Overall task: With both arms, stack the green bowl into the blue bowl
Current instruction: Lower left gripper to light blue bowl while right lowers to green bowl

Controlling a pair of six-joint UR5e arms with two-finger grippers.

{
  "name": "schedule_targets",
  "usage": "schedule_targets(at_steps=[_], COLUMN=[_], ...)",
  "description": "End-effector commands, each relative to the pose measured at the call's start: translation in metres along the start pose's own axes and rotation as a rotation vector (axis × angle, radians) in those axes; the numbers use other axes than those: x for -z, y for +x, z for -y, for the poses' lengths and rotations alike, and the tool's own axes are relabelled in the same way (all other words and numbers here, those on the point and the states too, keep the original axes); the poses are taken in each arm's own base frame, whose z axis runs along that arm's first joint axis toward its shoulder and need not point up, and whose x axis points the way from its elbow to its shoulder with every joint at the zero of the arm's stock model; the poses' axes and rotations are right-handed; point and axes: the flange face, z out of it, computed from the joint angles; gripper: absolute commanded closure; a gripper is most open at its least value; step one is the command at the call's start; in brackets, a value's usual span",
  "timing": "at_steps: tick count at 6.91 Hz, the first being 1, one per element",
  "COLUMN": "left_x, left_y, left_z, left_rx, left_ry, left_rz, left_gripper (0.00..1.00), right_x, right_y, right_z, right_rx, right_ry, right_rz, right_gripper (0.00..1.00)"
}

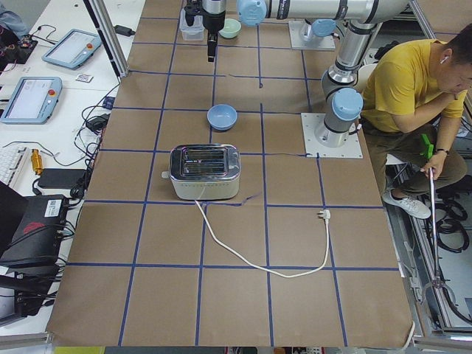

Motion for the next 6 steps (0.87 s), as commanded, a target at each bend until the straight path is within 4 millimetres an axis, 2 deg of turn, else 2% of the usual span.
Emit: schedule_targets(at_steps=[1,2,3,4,5,6], left_x=[-0.063,-0.102,-0.136,-0.173,-0.205,-0.234], left_y=[-0.063,-0.082,-0.092,-0.121,-0.132,-0.133], left_z=[0.012,0.009,0.000,-0.009,-0.016,-0.024], left_rx=[0.071,0.050,0.043,0.063,0.026,0.000], left_ry=[-0.109,-0.137,-0.157,-0.168,-0.144,-0.128], left_rz=[-0.014,-0.021,-0.019,-0.038,-0.038,-0.037], left_gripper=[0.00,0.00,0.00,0.00,0.00,0.00], right_x=[-0.008,-0.012,-0.035,-0.067,-0.109,-0.142], right_y=[0.009,0.013,0.025,0.045,0.061,0.060], right_z=[0.007,0.009,0.021,0.035,0.045,0.044], right_rx=[-0.018,-0.022,-0.041,-0.078,-0.097,-0.097], right_ry=[-0.008,-0.012,-0.039,-0.064,-0.052,-0.012], right_rz=[-0.013,-0.013,-0.035,-0.048,-0.044,-0.042], right_gripper=[0.00,0.00,0.00,0.00,0.00,0.00])
